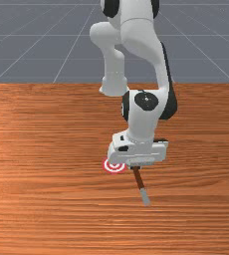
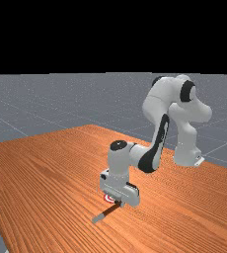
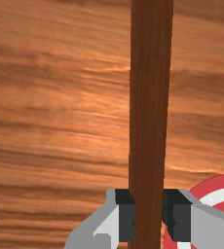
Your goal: Pick up the pen and put it to the marker
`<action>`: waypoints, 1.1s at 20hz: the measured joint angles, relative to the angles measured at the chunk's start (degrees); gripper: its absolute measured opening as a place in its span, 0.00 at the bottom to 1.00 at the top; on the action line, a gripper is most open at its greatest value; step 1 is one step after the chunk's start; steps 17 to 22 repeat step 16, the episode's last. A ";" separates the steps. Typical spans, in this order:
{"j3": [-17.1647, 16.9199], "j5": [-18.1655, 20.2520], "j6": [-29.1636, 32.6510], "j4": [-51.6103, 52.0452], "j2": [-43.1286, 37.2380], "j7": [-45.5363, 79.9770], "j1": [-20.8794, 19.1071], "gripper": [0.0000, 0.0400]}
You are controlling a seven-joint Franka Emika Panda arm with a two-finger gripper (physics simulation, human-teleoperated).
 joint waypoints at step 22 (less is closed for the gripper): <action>-4.37 -2.22 14.58 -23.60 -10.76 -2.86 -2.13 0.22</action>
